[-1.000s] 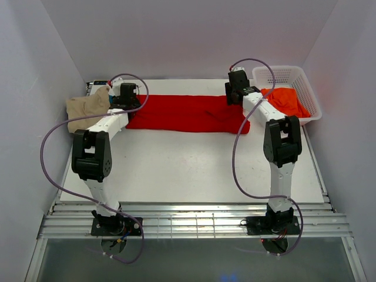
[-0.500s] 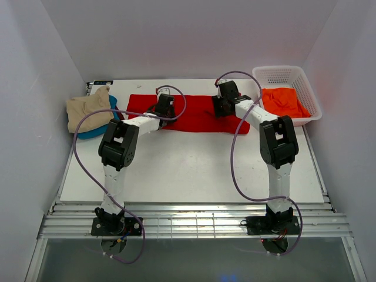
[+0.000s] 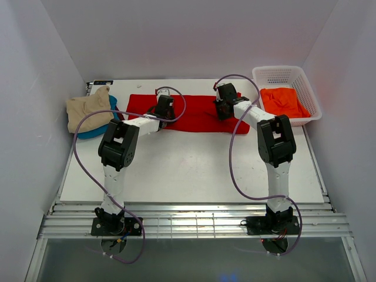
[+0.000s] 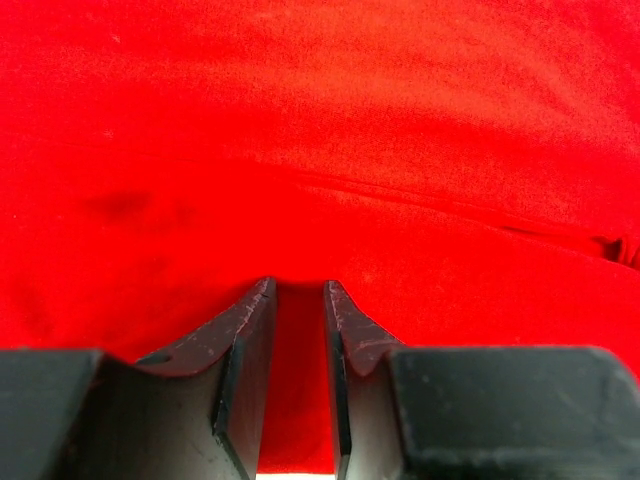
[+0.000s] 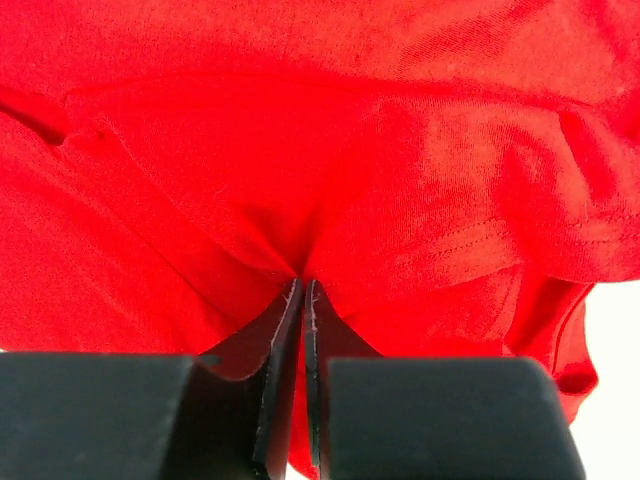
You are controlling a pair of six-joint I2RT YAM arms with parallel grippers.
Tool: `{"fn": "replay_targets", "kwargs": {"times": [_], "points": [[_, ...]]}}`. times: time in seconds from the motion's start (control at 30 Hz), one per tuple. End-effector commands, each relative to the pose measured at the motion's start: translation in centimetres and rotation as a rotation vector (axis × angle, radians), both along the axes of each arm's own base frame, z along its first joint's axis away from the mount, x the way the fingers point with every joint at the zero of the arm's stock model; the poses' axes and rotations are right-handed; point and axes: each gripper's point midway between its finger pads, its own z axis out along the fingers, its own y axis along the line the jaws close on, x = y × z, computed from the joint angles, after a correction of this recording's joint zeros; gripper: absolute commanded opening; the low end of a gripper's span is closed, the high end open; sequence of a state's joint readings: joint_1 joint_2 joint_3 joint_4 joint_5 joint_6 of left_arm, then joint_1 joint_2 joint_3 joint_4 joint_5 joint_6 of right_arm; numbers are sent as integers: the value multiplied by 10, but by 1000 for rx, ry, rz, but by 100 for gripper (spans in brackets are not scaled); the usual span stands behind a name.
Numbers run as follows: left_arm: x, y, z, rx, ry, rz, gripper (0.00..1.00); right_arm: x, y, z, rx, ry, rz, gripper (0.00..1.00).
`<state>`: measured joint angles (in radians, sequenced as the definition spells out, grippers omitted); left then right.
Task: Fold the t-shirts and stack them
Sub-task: Fold the other side of the tshirt into a rectangle
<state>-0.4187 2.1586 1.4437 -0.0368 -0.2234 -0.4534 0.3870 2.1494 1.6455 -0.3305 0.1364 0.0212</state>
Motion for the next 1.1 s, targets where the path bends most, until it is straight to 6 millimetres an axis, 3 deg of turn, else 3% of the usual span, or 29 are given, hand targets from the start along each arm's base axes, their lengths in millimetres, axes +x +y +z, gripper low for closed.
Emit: {"fn": "replay_targets", "kwargs": {"times": [0.0,0.23,0.5,0.73,0.8,0.87,0.9,0.93,1.0,1.07], "points": [[-35,6,-29,34,117,-19,36,1,1,3,-8,-8,-3,8],[-70,2,-44,88,163,-53,34,16,1,20,-19,-50,-18,8],[-118,-10,-65,133,223,-95,33,50,7,59,-17,-159,-43,8],[-151,-18,-76,140,267,-105,32,70,10,65,2,-232,-78,8],[-156,-17,-75,138,269,-100,32,63,8,66,1,-212,-78,8],[-158,-13,-73,153,266,-86,31,46,4,68,-13,-173,-63,17],[-157,-13,-71,155,263,-83,32,40,1,79,-13,-179,-67,22],[-157,-12,-70,158,262,-79,32,28,-5,64,-36,-139,-63,35],[-158,-11,-68,159,261,-78,31,15,-12,62,-55,-122,-64,41],[-163,-9,-66,161,264,-76,31,1,-19,43,-83,-77,-66,42]]}}
